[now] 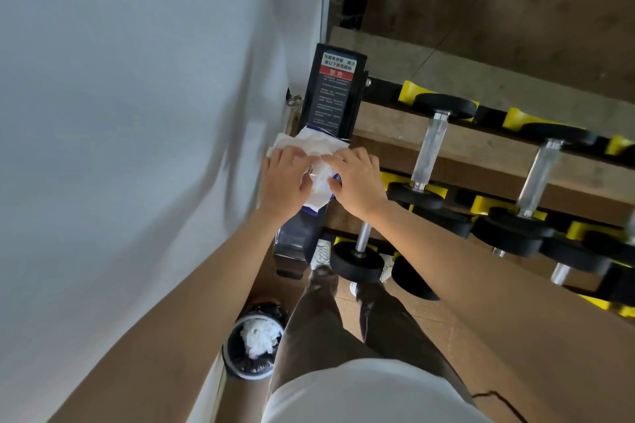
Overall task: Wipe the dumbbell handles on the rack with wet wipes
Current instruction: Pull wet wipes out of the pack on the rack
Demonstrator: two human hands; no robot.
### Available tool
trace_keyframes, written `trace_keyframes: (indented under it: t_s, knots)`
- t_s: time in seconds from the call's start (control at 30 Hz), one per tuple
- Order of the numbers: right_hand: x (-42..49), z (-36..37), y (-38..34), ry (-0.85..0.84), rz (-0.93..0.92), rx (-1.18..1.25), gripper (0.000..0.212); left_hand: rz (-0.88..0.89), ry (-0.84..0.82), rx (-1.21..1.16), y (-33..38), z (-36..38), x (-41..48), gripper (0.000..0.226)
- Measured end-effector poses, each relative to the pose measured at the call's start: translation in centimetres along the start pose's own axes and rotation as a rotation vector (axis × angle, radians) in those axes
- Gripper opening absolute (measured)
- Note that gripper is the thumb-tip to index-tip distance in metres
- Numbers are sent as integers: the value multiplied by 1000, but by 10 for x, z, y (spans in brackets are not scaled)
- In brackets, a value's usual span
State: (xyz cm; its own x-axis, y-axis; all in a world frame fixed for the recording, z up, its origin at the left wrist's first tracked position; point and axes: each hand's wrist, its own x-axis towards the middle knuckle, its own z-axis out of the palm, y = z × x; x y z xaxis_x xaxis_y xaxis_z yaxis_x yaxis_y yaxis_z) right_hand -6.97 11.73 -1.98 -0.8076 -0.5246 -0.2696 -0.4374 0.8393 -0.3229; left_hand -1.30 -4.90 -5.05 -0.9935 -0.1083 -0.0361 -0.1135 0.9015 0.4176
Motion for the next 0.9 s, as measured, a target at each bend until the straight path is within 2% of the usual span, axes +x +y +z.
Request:
trace_keyframes:
  t_s: [0.17, 0.37, 0.43, 0.53, 0.6, 0.9]
  knots:
    - [8, -3, -3, -8, 18, -27, 41, 24, 39, -103, -11, 0, -5, 6]
    - [22, -4, -8, 58, 28, -29, 18, 44, -6, -123, -14, -4, -27, 31]
    - [26, -2, -8, 70, 58, -5, 15, -25, 10, -125, -10, -3, -22, 24]
    - [27, 1, -8, 60, 84, 3, 14, -106, 39, -94, 0, -2, -10, 7]
    - [26, 2, -7, 52, 84, 6, 14, -122, 38, -59, 6, 1, -7, 3]
    - [17, 5, -9, 36, 103, 50, 24, -175, -35, 44, 16, 4, 8, 24]
